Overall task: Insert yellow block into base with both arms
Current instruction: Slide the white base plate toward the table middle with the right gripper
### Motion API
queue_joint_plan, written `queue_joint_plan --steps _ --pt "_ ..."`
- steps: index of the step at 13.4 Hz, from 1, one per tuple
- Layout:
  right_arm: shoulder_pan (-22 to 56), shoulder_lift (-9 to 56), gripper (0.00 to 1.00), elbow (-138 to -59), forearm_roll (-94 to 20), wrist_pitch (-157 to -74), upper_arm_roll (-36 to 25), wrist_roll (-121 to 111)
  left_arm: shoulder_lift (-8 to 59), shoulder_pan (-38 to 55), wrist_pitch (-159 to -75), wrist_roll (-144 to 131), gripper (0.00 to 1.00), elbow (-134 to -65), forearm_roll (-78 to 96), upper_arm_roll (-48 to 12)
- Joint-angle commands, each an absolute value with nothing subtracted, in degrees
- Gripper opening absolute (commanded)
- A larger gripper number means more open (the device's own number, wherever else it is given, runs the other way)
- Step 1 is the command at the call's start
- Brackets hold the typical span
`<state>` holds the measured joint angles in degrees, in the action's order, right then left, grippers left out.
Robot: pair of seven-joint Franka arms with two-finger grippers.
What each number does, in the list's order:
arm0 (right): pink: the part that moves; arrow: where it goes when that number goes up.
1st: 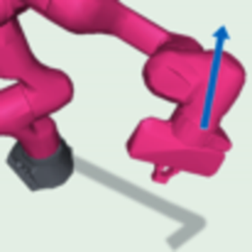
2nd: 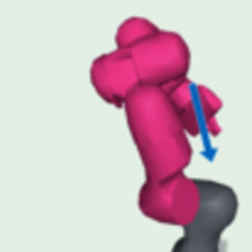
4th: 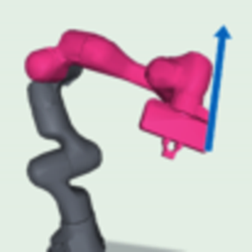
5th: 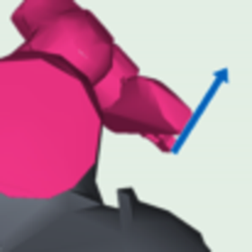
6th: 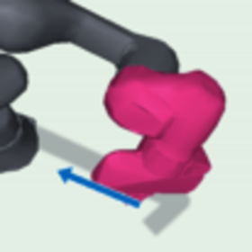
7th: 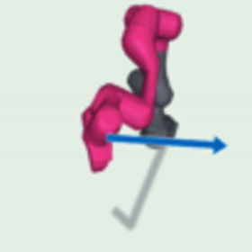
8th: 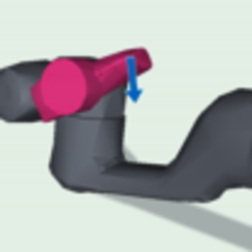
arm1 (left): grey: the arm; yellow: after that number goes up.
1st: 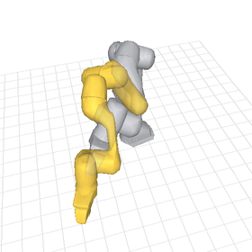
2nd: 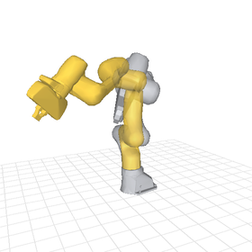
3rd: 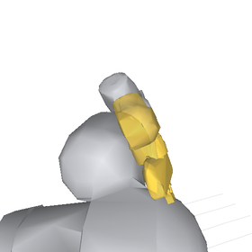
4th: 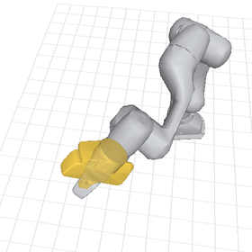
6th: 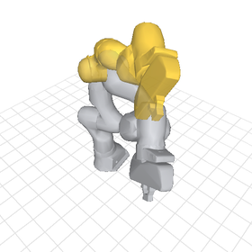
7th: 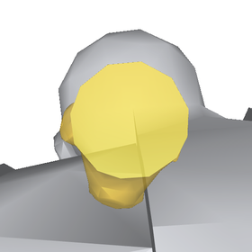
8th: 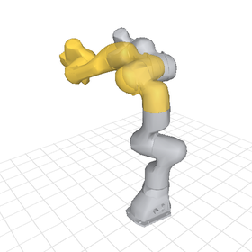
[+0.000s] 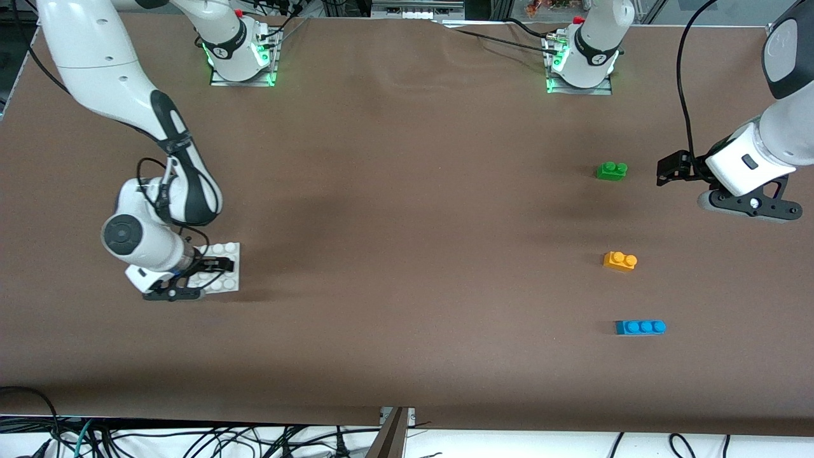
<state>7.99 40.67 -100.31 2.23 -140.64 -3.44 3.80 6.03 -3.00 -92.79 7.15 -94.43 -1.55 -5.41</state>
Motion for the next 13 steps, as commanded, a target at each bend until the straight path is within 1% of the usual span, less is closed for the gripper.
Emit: queue_joint_plan --steps 1,5,13 --pt "11.7 44.2 1.0 -99.7 1.1 -144.3 -3.1 6.7 6.5 -3.3 -91.6 8.4 1.0 -93.1 -1.8 -5.5" --pt "16.6 44.5 1.0 -99.2 1.1 -145.1 -3.1 13.4 6.4 -3.3 -91.6 8.4 1.0 -93.1 -1.8 -5.5" --pt "26.4 44.8 1.0 -95.7 1.1 -144.8 -2.7 24.6 6.5 -3.3 -91.6 8.4 1.0 -93.1 -1.8 -5.5"
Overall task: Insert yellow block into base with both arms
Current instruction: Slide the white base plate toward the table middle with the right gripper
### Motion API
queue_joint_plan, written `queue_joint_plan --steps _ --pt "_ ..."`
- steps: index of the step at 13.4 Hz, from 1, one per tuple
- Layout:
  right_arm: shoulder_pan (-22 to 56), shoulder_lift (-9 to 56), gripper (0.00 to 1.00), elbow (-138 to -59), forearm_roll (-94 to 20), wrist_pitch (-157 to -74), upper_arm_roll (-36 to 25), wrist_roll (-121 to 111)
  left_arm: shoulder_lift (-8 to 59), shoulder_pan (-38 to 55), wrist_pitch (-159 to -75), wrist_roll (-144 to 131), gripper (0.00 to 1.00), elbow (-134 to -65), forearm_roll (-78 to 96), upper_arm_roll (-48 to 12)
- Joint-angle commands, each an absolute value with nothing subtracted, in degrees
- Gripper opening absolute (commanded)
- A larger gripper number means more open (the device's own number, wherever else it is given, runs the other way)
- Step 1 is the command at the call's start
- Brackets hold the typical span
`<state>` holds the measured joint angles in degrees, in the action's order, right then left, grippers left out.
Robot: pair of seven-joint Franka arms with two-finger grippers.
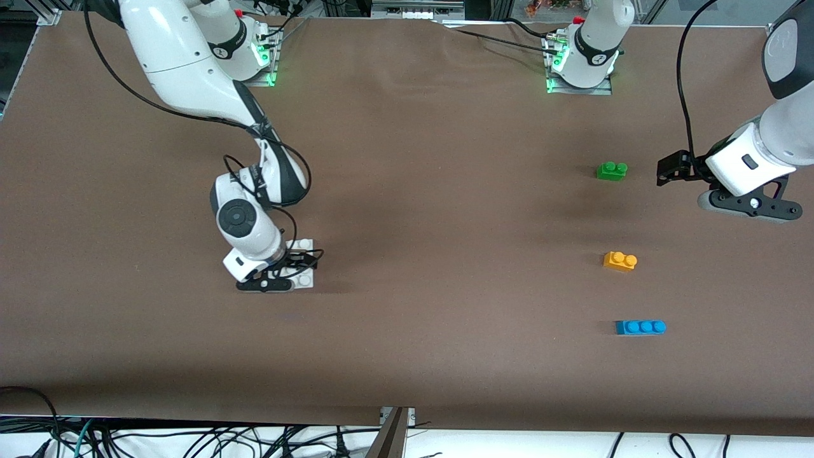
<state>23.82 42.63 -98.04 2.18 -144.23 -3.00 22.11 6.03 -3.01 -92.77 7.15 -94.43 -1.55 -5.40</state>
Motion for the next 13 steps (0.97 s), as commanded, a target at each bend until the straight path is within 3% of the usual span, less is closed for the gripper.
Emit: queue_joint_plan --steps 1,13 --pt "27.8 45.5 1.0 -94.8 1.1 -144.8 -2.7 26.2 6.4 -3.3 -91.6 8.4 1.0 -93.1 -1.8 -5.5" --pt "37.3 53.3 1.0 -83.2 1.1 -144.6 -2.6 41.9 6.4 -3.3 -91.6 8.4 1.0 -93.1 -1.8 -5.5"
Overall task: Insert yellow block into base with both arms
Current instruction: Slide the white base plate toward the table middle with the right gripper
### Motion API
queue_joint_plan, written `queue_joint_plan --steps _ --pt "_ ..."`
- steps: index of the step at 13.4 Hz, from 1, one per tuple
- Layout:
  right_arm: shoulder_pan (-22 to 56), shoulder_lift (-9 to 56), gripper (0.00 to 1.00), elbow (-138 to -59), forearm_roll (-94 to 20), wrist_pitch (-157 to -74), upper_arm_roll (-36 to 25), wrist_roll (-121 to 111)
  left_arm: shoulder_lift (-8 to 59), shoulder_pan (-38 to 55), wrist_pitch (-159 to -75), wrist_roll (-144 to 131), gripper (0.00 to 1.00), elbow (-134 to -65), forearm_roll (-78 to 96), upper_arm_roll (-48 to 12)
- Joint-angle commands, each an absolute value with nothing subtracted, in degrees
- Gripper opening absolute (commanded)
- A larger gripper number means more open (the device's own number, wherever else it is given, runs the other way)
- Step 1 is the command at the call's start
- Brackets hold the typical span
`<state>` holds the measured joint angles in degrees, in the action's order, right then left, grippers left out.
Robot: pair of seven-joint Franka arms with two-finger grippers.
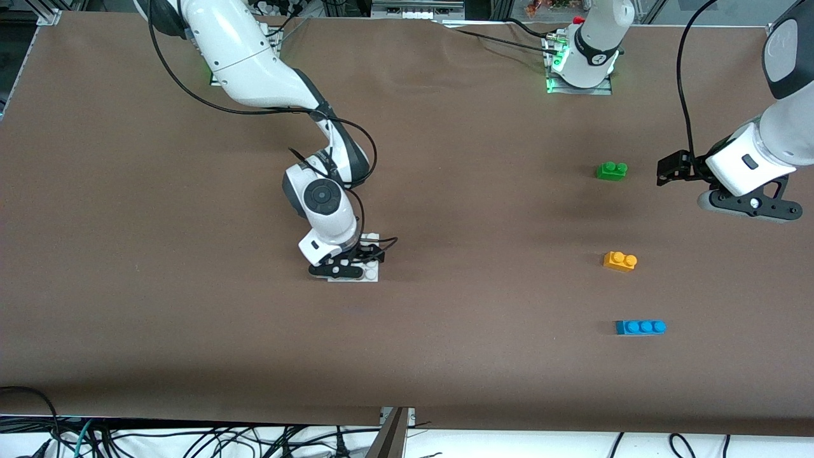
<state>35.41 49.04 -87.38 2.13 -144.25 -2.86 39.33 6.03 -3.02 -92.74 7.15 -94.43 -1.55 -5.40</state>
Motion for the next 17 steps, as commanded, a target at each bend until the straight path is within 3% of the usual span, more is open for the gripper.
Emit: queue_joint_plan --steps 1,7,17 --pt "38.1 54.3 1.0 -81.8 1.1 -144.6 -2.6 43.3 6.4 -3.3 -91.6 8.4 1.0 -93.1 -1.8 -5.5" --pt "43.1 59.1 1.0 -74.4 1.1 -144.6 -2.6 47.6 6.4 -3.3 -91.6 8.4 1.0 -93.1 -1.8 -5.5" --pt "47.5 63.6 1.0 -68.4 1.1 -145.1 -2.6 53.6 6.4 -3.3 -91.6 8.4 1.0 -93.1 -1.8 -5.4"
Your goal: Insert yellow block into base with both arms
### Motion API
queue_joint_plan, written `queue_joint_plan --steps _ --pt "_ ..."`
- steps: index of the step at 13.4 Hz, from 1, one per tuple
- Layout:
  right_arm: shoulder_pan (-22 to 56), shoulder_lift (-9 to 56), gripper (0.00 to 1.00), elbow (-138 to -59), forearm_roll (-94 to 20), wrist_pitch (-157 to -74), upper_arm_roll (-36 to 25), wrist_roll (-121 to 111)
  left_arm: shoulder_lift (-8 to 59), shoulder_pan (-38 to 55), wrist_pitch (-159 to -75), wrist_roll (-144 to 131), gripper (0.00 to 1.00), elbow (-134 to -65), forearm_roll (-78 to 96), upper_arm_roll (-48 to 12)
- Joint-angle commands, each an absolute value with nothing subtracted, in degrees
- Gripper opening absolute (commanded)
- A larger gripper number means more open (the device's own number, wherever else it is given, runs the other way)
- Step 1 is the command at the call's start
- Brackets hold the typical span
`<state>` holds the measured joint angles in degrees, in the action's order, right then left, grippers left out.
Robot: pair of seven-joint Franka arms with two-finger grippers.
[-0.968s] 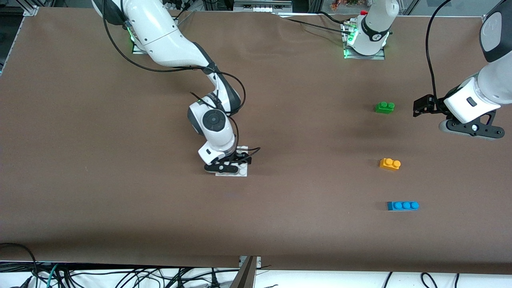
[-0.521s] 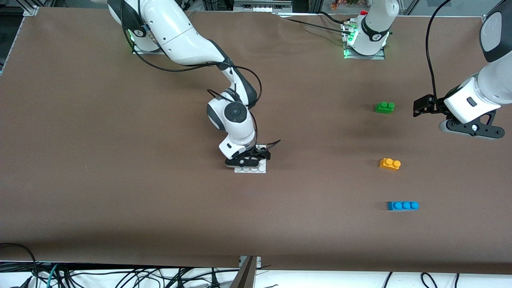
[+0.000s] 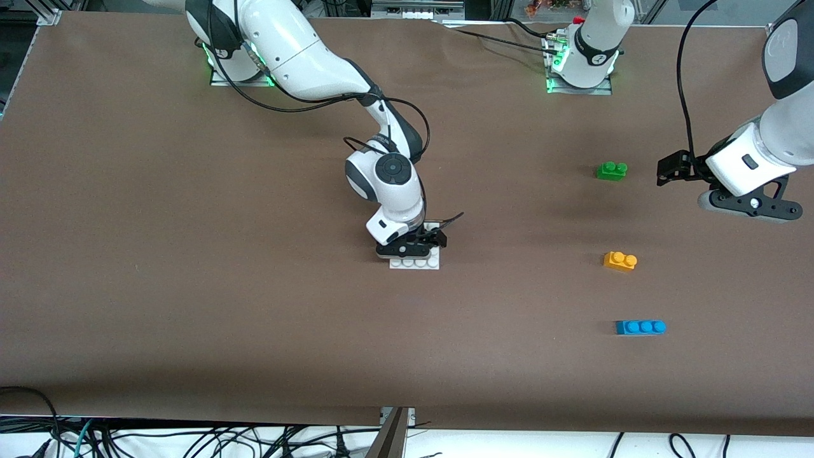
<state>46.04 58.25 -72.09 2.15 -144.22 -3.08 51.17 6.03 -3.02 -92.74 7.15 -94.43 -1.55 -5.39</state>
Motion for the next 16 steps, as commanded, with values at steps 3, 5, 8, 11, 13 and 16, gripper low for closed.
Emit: queue_joint_plan --steps 3,5,8,11,13,16 --pt "47.9 63.9 1.0 -68.4 1.1 -145.1 -2.6 53.9 6.5 -3.3 -91.6 8.4 1.0 -93.1 -1.8 -5.4" --pt "48.1 63.9 1.0 -68.4 1.1 -145.1 -2.6 54.0 6.5 -3.3 -91.5 8.4 1.0 -93.1 -1.8 -5.4" --pt "48.0 62.8 1.0 -68.3 1.2 -143.8 -3.1 53.6 6.4 -3.3 -91.5 8.4 1.0 -93.1 -1.8 -5.4" --pt "47.5 61.2 1.0 -65.8 1.4 -139.0 -3.5 53.3 6.5 -3.3 -91.6 8.4 1.0 -93.1 -1.8 -5.4" --pt "47.4 60.2 1.0 -64.0 1.4 -134.6 -3.6 53.3 6.9 -3.4 -91.6 8.4 1.0 -93.2 -1.8 -5.4" --pt "46.9 56.0 1.0 -63.5 1.8 -130.5 -4.0 52.7 7.1 -4.2 -91.6 8.5 1.0 -93.1 -1.8 -5.3"
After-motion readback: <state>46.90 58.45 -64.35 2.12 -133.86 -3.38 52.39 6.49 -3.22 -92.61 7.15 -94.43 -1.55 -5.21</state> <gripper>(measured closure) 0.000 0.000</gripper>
